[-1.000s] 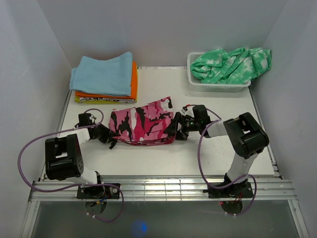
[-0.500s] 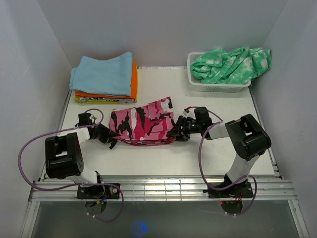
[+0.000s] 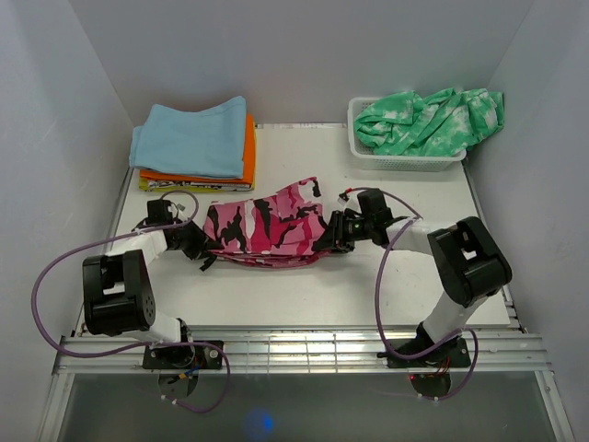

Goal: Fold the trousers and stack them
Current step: Neatly place the folded trousers to the corner

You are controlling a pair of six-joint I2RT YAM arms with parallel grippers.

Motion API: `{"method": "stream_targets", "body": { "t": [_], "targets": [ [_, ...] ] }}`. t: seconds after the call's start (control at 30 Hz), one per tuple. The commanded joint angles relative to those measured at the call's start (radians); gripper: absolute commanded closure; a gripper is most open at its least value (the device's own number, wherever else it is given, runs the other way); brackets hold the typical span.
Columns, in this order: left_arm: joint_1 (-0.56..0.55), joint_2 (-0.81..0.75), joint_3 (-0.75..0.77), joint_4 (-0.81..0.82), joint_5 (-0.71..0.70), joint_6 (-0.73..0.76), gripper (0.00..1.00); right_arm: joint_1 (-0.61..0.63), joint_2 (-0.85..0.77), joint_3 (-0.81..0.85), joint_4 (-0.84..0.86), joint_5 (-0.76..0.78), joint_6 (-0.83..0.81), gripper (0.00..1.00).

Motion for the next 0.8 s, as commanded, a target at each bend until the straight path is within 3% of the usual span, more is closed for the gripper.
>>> {"method": "stream_targets", "body": {
  "t": [0.0,0.17,0.43,0.6,0.77],
  "targets": [
    [0.0,-0.102,0.101,-0.056,-0.126,0.203,1.0,-0.019,-0.121,0.086,-0.215,0.119,-0.187,0.92],
    [-0.093,-0.214,0.155,-0.083,-0.205,0.373,1.0,-0.002,-0.228,0.139,-0.387,0.293,-0.276,0.92],
    [-0.247,-0.314,0.279,-0.109,-0.253,0.487,1.0,0.033,-0.419,0.182,-0.493,0.386,-0.339,0.92],
    [-0.255,-0.314,0.388,-0.064,-0.239,0.497,1.0,0.044,-0.485,0.254,-0.487,0.445,-0.383,0.92],
    [-0.256,-0.239,0.558,-0.023,-0.334,0.491,1.0,0.05,-0.421,0.417,-0.415,0.451,-0.451,0.92]
  ]
}}
